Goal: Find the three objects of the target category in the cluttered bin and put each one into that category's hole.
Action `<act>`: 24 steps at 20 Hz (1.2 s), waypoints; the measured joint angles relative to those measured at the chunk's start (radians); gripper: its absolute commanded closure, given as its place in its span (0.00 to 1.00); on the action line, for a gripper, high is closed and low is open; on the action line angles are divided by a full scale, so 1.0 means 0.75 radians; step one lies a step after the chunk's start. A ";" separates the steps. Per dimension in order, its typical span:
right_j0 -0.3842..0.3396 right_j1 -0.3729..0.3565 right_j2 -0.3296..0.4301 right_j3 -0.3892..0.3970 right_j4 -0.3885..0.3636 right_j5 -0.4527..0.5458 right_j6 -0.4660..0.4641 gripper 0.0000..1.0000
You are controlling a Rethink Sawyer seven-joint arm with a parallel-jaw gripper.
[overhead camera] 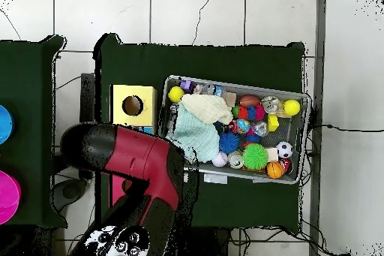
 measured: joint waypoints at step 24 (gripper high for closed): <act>0.033 0.038 0.000 0.103 0.070 -0.001 0.022 1.00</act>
